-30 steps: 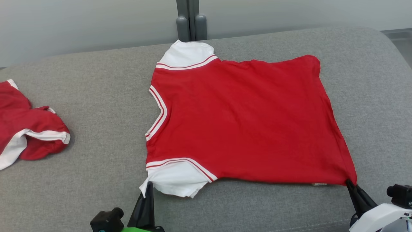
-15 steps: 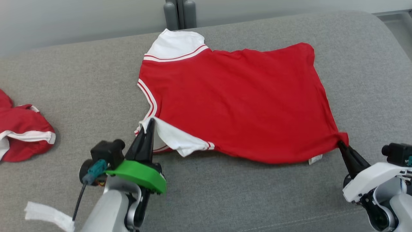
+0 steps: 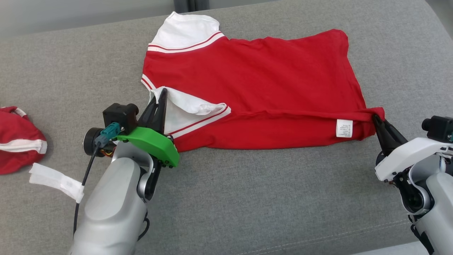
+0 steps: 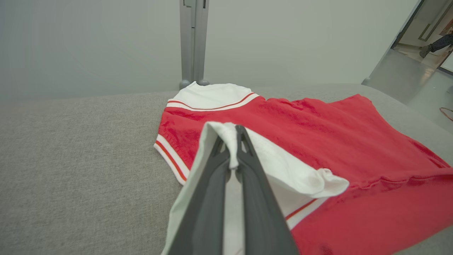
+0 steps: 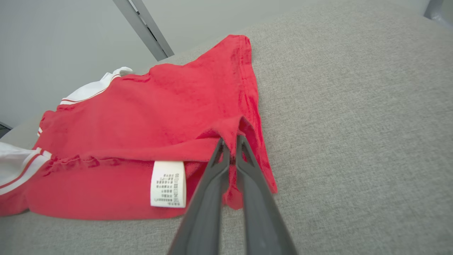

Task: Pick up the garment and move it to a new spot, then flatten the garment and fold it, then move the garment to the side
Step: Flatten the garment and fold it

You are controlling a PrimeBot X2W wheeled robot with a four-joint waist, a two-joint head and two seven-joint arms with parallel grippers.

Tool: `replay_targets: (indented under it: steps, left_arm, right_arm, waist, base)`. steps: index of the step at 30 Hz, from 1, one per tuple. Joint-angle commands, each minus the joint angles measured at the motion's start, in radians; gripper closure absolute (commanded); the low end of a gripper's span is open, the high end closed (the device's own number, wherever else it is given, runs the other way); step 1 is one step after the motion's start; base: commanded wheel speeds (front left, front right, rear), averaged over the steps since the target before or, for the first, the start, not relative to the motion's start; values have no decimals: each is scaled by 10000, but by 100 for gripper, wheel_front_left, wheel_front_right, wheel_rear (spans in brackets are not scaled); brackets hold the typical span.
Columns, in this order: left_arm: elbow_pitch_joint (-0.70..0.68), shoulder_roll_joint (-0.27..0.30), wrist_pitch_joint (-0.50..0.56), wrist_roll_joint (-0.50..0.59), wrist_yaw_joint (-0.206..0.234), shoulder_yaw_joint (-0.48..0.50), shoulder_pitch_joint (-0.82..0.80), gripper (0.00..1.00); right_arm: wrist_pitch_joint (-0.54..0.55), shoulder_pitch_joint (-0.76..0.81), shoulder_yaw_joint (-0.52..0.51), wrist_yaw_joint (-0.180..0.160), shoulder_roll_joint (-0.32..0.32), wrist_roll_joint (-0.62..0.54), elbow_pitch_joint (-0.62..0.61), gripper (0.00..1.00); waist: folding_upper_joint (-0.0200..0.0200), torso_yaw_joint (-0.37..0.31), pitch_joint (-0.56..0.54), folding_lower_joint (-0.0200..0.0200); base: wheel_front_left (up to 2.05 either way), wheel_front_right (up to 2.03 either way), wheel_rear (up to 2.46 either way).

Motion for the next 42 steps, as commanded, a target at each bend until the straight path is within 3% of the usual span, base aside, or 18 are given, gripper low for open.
replay_targets:
  steps: [1, 16, 23, 31, 32, 33, 34, 35, 42]
  left_arm:
    - [151, 9, -159, 21, 30, 78, -215, 0]
    - [511, 149, -380, 403, 124, 345, 1654, 0]
    - [1095, 63, -368, 438, 147, 203, 1374, 0]
    - [1832, -66, -360, 399, 119, 52, 1034, 0]
    - [1942, -86, -358, 379, 88, 27, 986, 7]
    - [2020, -100, -358, 339, 74, 27, 955, 48]
    - [2085, -115, -358, 300, 53, 22, 930, 95]
    - [2112, -130, -358, 280, 39, 22, 910, 100]
    - [1780, -127, -366, 238, 58, 337, 1099, 100]
  right_arm:
    - [-160, -44, 42, -15, -2, -64, 132, 0]
    - [-1408, 416, 648, -15, -436, -709, 1112, 0]
    - [-1556, -213, 1093, -15, -285, -1197, 1596, 0]
    - [-1554, -967, 1513, -15, -112, -1538, 2951, 0]
    - [-1548, -1041, 1569, -15, -57, -1532, 3148, 14]
    - [-1556, -1092, 1595, -15, -9, -1464, 3277, 67]
    - [-1598, -1155, 1629, -15, 11, -1394, 3389, 100]
    - [-1656, -1184, 1660, -15, 19, -1357, 3448, 100]
    - [-2037, -1263, 2004, -15, 104, -1032, 3583, 100]
  waist:
    - [-1, 31, -10, 0]
    - [-1, 218, -112, 0]
    - [-1, 253, 56, 0]
    - [-1, 289, 238, 0]
    - [-1, 302, 255, 0]
    - [-1, 314, 263, 0]
    - [-1, 331, 266, 0]
    - [-1, 346, 265, 0]
    - [-1, 566, -93, 0]
  base:
    - [0, 0, 0]
    - [0, 0, 0]
    - [0, 0, 0]
    - [0, 0, 0]
    - [0, 0, 0]
    - [0, 0, 0]
    - [0, 0, 0]
    - [0, 0, 0]
    - [0, 0, 0]
